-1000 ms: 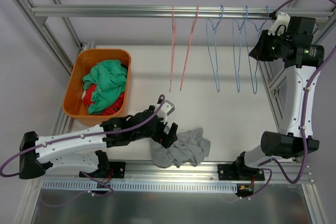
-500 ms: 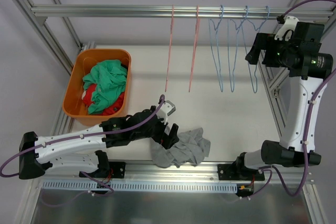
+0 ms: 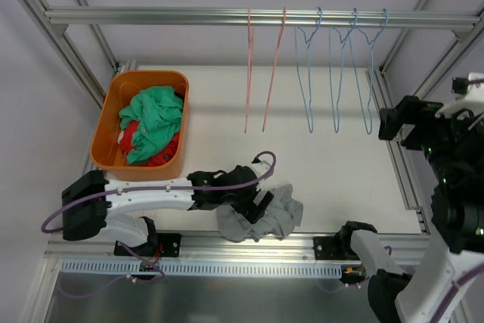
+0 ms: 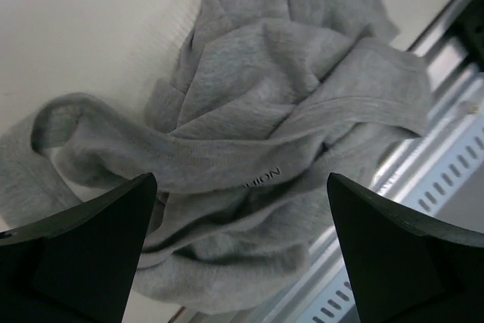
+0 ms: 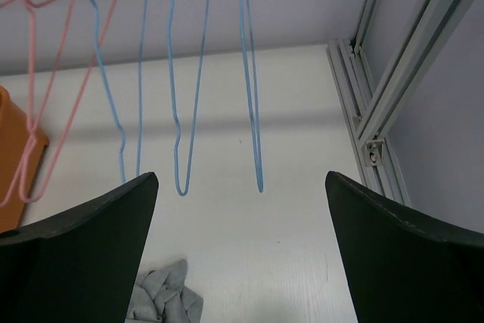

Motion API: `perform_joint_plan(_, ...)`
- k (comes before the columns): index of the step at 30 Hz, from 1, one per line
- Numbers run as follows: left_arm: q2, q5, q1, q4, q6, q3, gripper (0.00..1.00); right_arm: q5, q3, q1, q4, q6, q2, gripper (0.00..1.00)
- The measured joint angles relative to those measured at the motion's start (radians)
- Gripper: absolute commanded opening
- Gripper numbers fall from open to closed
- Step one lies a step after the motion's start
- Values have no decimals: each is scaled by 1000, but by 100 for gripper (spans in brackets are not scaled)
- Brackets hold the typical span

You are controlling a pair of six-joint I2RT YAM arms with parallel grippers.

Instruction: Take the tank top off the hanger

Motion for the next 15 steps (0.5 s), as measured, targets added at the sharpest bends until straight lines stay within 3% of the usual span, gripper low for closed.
perform_joint_plan(7,301,-51,-24,3,-15,63,99,-162,-42,0,55,32,-172,99)
perform_joint_plan(8,315,-55,-30,12,-22,81,88,-191,-55,0,66,37,-177,99)
perform_joint_plan(9,330,-60,-36,23,-28,93,68,-217,-67,0,74,42,-179,99)
perform_joint_plan(11,349,-87,-50,41,-53,103,8,-256,-88,0,86,50,-177,100)
perform_joint_plan(15,313,-130,-82,74,-113,63,0,-302,-107,0,98,57,-177,100)
